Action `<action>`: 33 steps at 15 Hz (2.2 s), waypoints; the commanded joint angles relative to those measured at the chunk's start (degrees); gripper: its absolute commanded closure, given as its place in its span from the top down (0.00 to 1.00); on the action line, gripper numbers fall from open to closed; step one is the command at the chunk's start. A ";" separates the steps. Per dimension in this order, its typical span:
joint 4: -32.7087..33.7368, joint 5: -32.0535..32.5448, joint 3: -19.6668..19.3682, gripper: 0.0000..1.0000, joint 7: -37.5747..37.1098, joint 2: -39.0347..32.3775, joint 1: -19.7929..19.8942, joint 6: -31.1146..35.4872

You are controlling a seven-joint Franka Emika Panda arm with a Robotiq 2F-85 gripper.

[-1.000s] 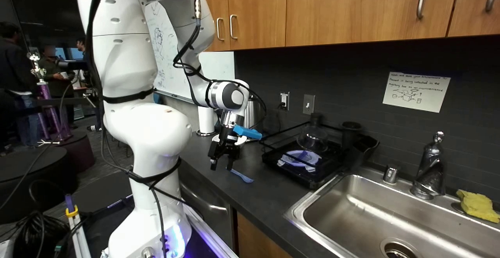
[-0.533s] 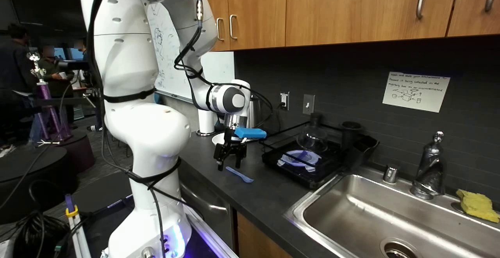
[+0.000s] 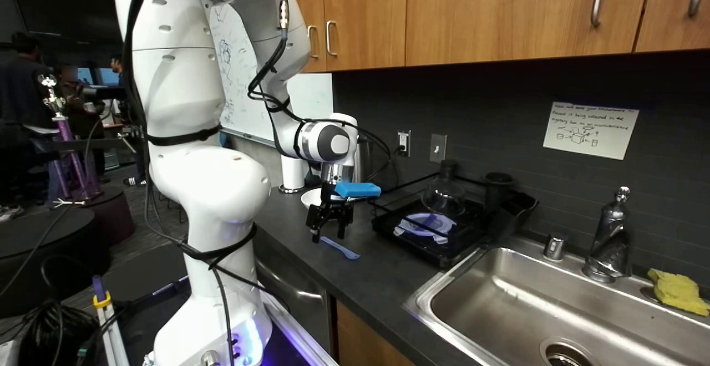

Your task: Put the fork in the bowl

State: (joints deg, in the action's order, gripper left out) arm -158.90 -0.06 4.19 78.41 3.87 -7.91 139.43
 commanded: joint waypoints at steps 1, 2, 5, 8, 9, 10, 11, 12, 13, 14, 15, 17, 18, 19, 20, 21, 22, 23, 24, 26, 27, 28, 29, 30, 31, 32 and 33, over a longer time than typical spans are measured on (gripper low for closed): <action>0.56 -0.20 0.18 1.00 2.22 -1.83 0.08 1.02; 0.71 -0.03 0.28 1.00 2.97 -2.38 0.07 1.16; 0.96 0.24 0.75 1.00 5.34 -3.49 0.04 1.62; 0.67 0.38 1.38 1.00 7.01 -3.82 0.03 3.06; 0.50 -0.17 1.41 1.00 7.64 -3.72 0.13 3.86; 0.49 -0.01 1.42 1.00 6.27 -3.36 0.27 2.08; 0.49 -0.01 1.49 1.00 6.53 -3.50 0.28 2.51; 0.50 -0.01 1.53 1.00 6.63 -3.56 0.28 2.68; 0.58 -0.44 1.31 1.00 7.04 -4.30 0.51 3.41; 0.59 -0.86 1.00 1.00 7.70 -5.00 0.86 4.14; 0.54 -1.11 0.76 1.00 8.27 -5.44 1.24 4.68; 0.43 -1.13 0.60 1.00 9.00 -6.05 1.78 5.36; 0.19 -0.94 0.75 1.00 9.20 -6.33 1.94 5.70; 0.15 -0.32 0.85 1.00 9.42 -6.52 2.17 5.82; -0.07 -0.08 1.05 1.00 9.82 -6.42 2.23 5.94; -0.17 0.44 1.13 1.00 9.91 -6.23 2.26 5.91; -0.26 0.56 1.26 1.00 10.20 -5.84 2.13 5.74; -0.32 0.74 1.40 1.00 9.92 -5.45 1.98 5.62; -0.60 0.97 1.61 1.00 8.74 -4.54 1.74 5.65; -0.79 4.21 1.51 1.00 4.83 -2.69 1.62 5.08; -0.53 5.07 1.35 1.00 4.42 -2.27 1.81 4.53; -0.25 5.99 1.31 1.00 3.80 -1.92 1.83 3.78; -0.22 6.28 1.39 1.00 3.46 -1.44 1.73 3.41; -0.33 6.34 1.43 1.00 3.20 -0.91 1.64 3.38; -0.36 6.46 1.37 1.00 3.10 -0.59 1.62 3.41; 0.49 5.37 1.26 1.00 4.43 -3.23 1.62 4.22; 0.49 5.43 1.21 1.00 4.33 -2.87 1.57 4.18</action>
State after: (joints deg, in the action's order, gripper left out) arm -158.47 5.39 5.31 82.73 1.01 -6.42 143.71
